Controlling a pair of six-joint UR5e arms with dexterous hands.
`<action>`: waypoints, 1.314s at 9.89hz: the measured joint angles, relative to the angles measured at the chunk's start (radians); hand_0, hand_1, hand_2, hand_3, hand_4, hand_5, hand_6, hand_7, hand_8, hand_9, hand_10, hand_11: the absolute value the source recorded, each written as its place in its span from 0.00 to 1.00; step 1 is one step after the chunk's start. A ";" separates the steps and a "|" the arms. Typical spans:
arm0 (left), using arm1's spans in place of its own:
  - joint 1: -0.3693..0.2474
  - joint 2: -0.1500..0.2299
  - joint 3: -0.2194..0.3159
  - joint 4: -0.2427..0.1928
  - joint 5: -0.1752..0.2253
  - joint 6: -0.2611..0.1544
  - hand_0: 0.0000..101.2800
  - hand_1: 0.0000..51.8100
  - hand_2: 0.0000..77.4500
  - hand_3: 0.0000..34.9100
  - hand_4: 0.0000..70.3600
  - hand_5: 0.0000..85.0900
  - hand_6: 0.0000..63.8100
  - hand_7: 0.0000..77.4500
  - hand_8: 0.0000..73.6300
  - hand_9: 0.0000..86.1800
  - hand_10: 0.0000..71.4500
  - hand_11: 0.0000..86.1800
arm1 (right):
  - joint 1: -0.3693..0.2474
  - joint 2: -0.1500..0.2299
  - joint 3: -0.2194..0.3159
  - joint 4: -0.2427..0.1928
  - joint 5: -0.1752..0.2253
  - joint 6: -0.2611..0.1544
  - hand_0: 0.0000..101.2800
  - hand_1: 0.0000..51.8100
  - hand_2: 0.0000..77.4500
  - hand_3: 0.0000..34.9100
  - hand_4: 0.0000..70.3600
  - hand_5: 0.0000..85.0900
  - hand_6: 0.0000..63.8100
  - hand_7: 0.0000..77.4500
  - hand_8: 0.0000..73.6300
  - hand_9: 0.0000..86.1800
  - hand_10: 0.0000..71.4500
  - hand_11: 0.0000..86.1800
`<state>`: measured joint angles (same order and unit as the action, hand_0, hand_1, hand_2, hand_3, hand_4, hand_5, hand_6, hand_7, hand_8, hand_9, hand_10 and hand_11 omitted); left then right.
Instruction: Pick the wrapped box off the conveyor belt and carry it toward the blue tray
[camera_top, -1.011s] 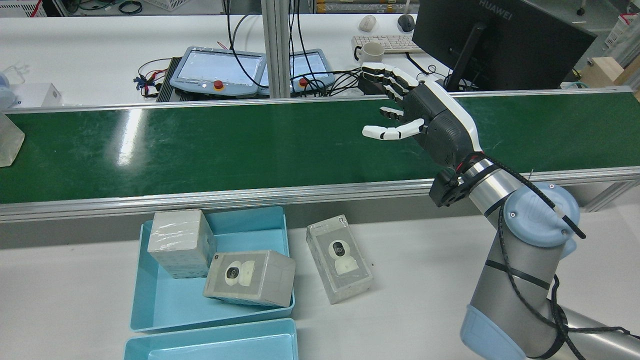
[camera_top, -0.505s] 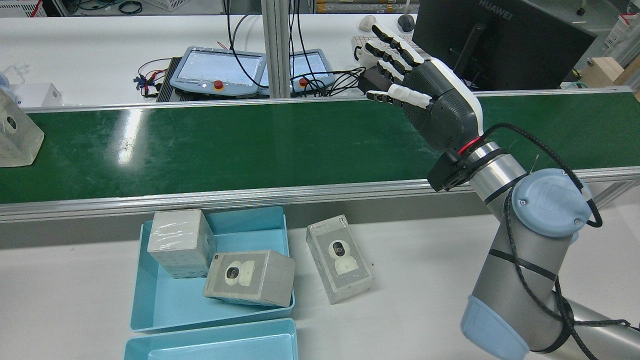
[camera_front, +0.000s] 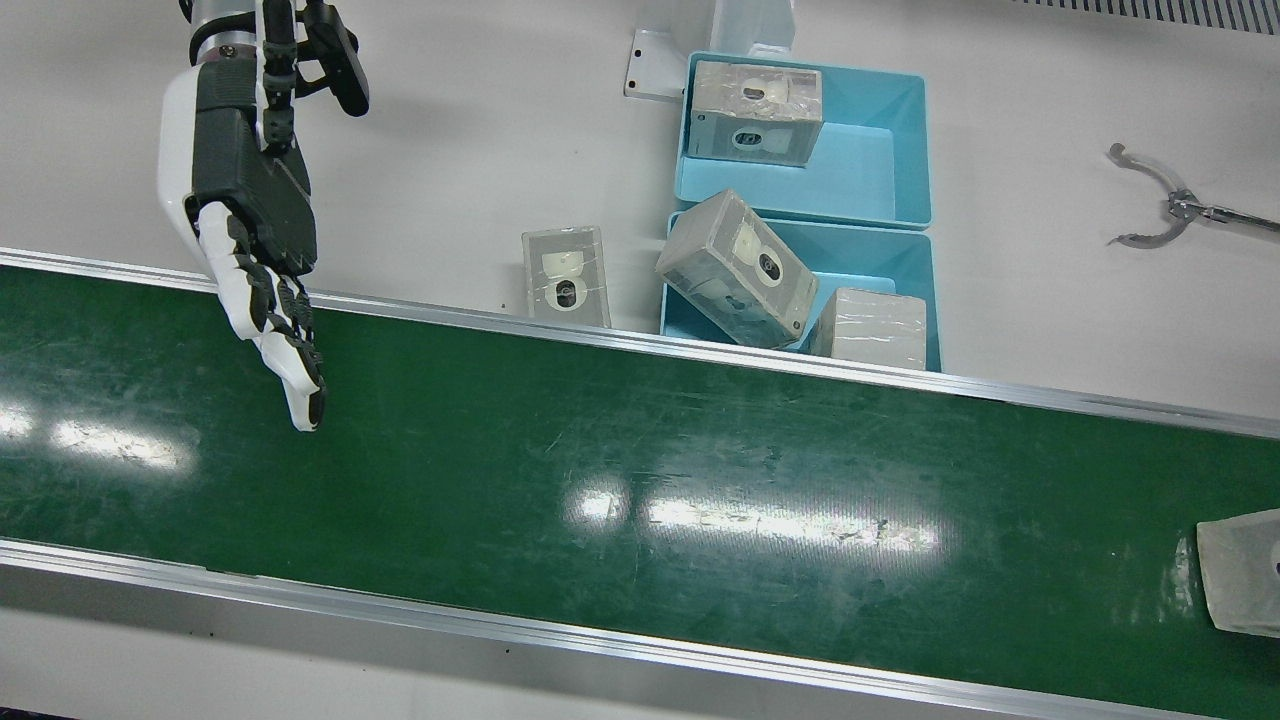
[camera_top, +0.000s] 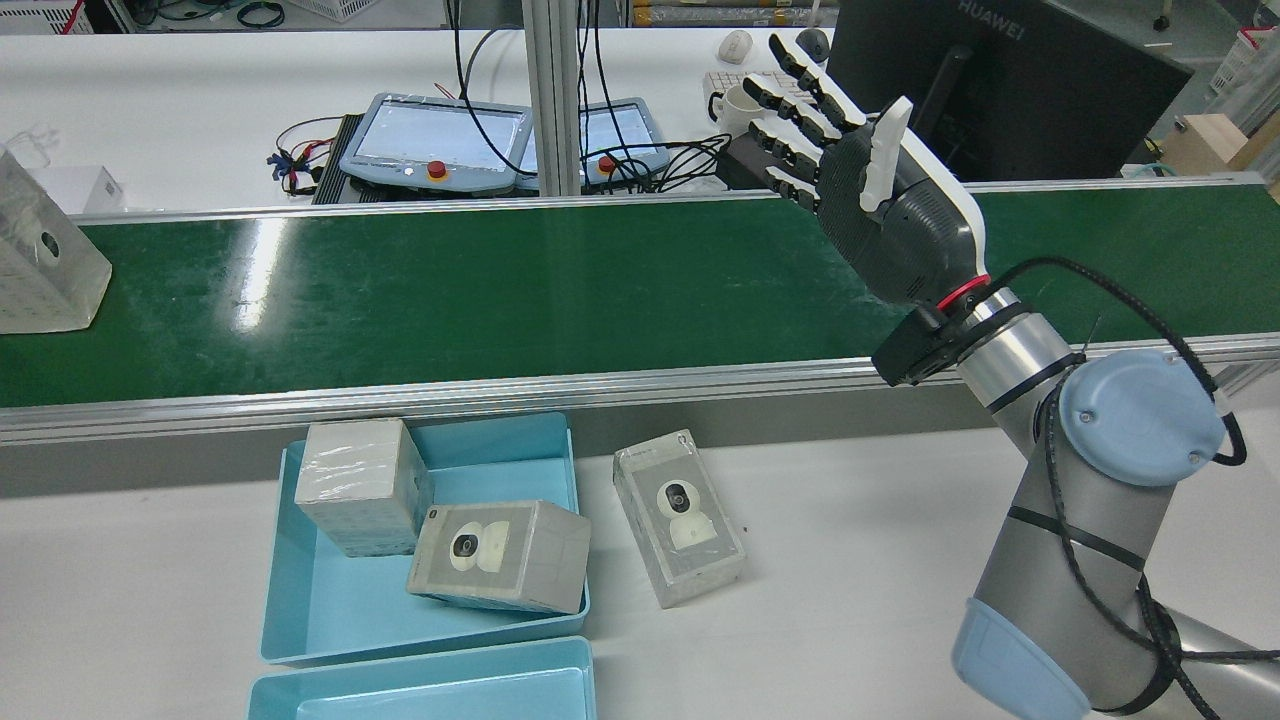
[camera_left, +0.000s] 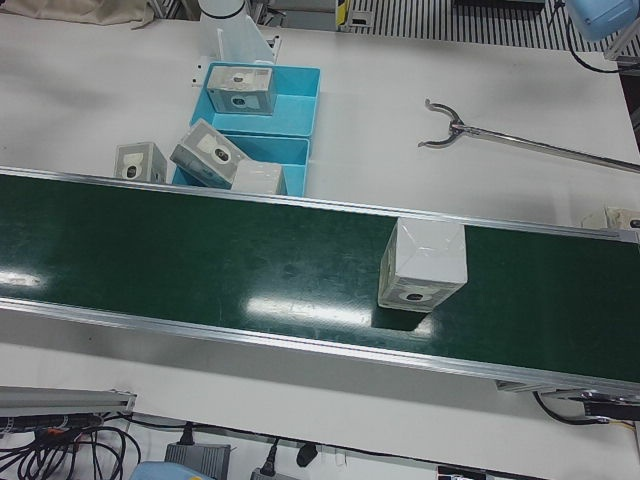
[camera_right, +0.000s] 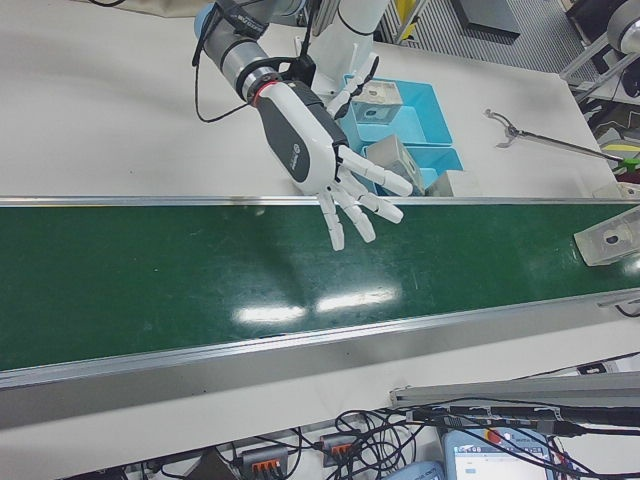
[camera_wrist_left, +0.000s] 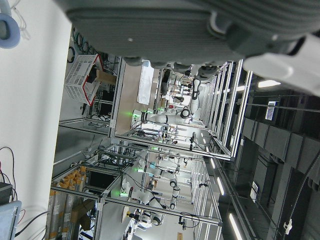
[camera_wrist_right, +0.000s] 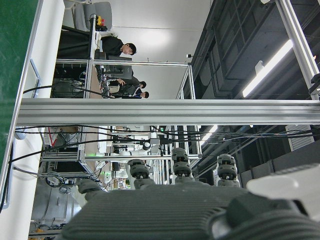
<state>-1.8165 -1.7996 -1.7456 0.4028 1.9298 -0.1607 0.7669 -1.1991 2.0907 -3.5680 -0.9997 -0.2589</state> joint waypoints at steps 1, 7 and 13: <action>0.000 0.000 0.000 0.000 0.000 0.000 0.00 0.00 0.01 0.00 0.00 0.01 0.00 0.01 0.01 0.01 0.01 0.00 | 0.014 -0.022 -0.002 0.001 -0.005 -0.003 0.33 0.01 0.02 0.86 0.15 0.03 0.00 0.18 0.12 0.01 0.00 0.01; 0.000 0.000 0.000 0.000 0.000 0.000 0.00 0.00 0.01 0.00 0.00 0.01 0.00 0.01 0.01 0.01 0.00 0.00 | 0.021 0.031 -0.061 -0.211 -0.012 -0.032 0.48 0.26 0.09 0.86 0.26 0.08 0.00 0.23 0.13 0.03 0.00 0.01; 0.000 0.000 0.000 0.000 0.000 0.000 0.00 0.00 0.01 0.00 0.00 0.01 0.00 0.01 0.01 0.00 0.01 0.00 | 0.084 0.050 -0.133 -0.095 -0.120 -0.056 0.45 0.21 0.18 0.86 0.02 0.05 0.00 0.12 0.00 0.02 0.02 0.01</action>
<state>-1.8165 -1.7996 -1.7456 0.4028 1.9298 -0.1607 0.8512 -1.1495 1.9579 -3.6627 -1.1194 -0.3153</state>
